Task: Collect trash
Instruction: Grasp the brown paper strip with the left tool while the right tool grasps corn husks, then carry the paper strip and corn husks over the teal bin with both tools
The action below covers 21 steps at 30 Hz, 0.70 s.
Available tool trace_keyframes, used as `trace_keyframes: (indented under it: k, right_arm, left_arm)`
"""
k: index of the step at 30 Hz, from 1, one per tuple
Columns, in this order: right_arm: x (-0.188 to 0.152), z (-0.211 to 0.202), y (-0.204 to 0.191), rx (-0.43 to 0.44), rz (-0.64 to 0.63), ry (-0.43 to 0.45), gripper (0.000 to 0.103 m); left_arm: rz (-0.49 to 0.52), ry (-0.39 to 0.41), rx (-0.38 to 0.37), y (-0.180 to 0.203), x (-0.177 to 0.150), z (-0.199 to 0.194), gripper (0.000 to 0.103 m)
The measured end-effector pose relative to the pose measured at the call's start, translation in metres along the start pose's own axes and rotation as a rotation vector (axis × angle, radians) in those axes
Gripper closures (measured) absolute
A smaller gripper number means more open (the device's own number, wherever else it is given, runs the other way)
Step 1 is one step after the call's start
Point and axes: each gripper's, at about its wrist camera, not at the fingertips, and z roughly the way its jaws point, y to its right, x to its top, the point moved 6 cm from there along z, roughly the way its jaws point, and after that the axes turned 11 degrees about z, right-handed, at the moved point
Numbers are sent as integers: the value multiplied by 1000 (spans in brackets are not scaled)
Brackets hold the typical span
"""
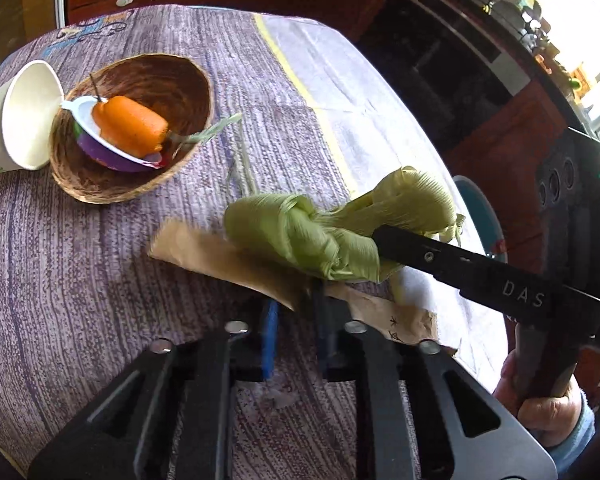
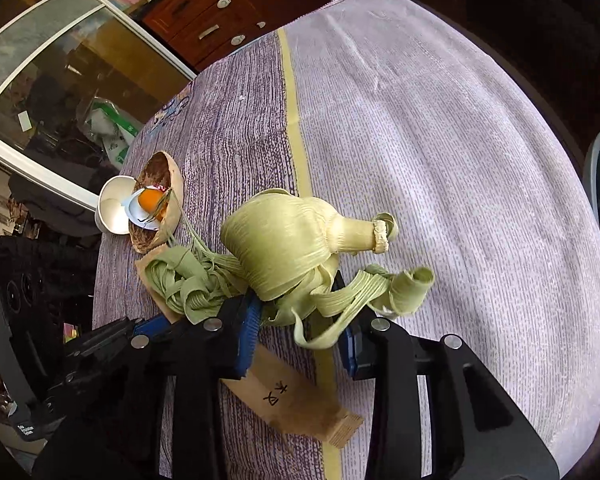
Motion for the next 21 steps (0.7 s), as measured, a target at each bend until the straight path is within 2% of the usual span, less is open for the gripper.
trace_keyframes:
  k: [3,10,15,21]
  right_arm:
    - [-5,-11,10,5,25,9,72]
    - [-6,-53,34,16,61,89,73]
    - [-4,-78,44,46,90,134,73]
    - [-4,-110,48,76,92,196,73]
  left_arm:
    - [36,9,24,14,0,-3,100]
    - [73,8,90,27,-1,-18,100]
    - [100,16,102,29,-4,-33,100]
    - [172,36,106,58,0,-56,100]
